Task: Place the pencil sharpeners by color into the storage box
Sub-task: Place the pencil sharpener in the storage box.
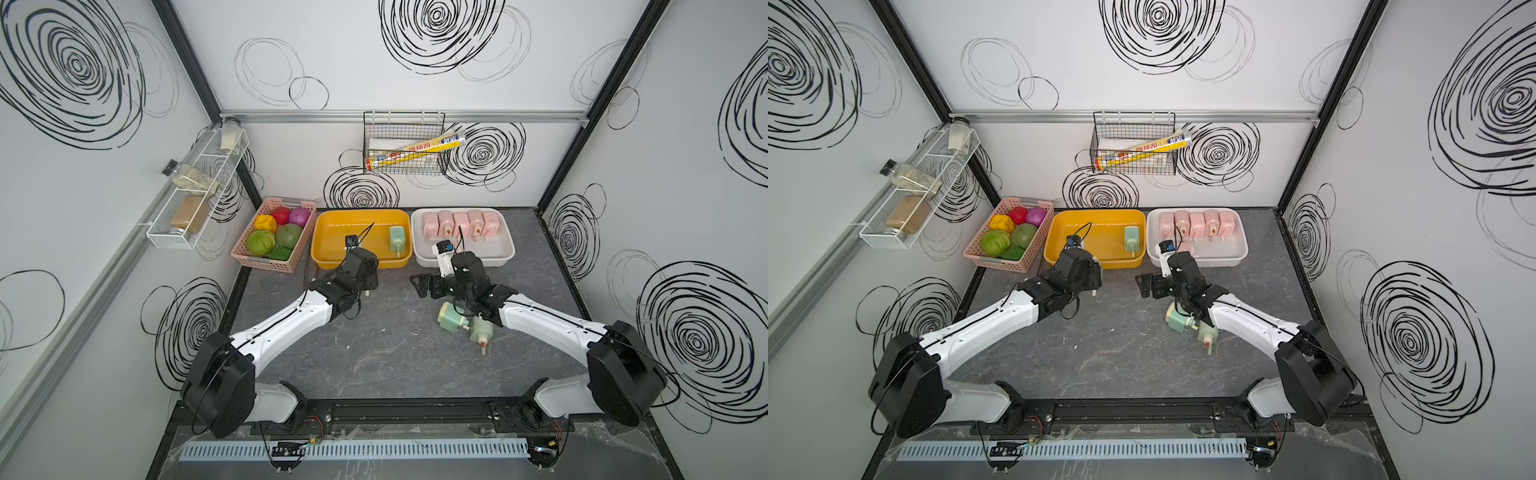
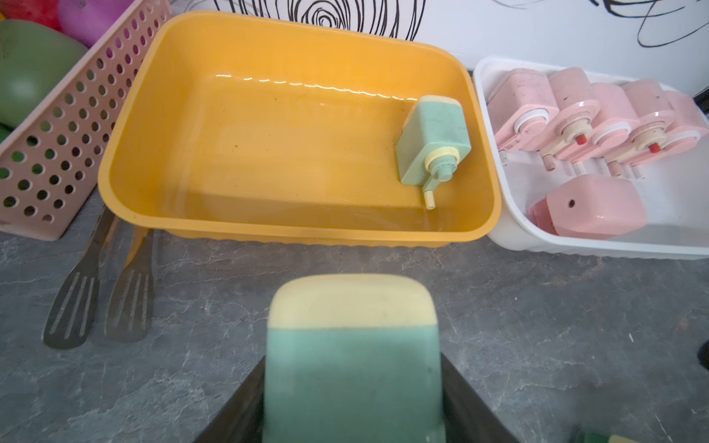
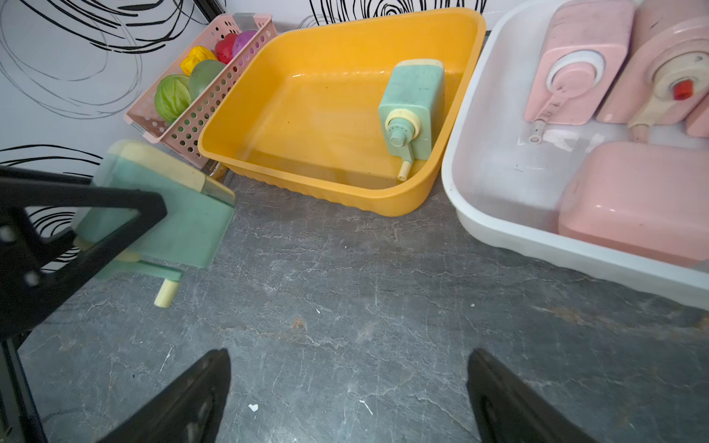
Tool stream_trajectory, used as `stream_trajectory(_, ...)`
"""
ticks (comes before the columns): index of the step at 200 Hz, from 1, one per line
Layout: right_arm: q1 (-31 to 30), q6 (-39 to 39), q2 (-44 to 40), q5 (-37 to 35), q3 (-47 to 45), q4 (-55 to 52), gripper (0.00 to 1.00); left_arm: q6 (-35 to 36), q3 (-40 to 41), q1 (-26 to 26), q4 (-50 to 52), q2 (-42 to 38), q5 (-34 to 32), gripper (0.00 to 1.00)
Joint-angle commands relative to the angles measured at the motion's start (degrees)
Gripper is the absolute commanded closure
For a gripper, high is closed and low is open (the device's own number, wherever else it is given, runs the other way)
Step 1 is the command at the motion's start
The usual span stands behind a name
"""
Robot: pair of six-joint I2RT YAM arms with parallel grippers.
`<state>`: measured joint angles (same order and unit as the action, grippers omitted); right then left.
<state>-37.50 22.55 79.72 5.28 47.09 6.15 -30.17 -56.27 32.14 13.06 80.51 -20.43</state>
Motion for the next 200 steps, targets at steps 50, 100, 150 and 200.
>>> stream_trajectory(50, 1.19, -2.19, -5.63, 1.99, -3.72, -0.48, 0.0, 4.04, -12.57, -3.76, -5.78, 9.78, 0.99, 1.0)
stream_trajectory(100, 1.69, -3.56, -10.31, 0.58, -7.16, 1.36, 0.0, 5.48, -18.38, -7.09, -7.44, 15.85, 1.97, 1.0)
stream_trajectory(150, 2.16, -4.08, -13.33, -0.35, -8.93, 1.21, 0.0, 7.15, -24.12, -9.2, -7.96, 22.25, 3.94, 1.0)
stream_trajectory(200, 2.25, -5.8, -17.01, 0.38, -10.59, 2.02, 0.0, 6.27, -26.35, -11.1, -9.66, 27.16, 8.06, 1.0)
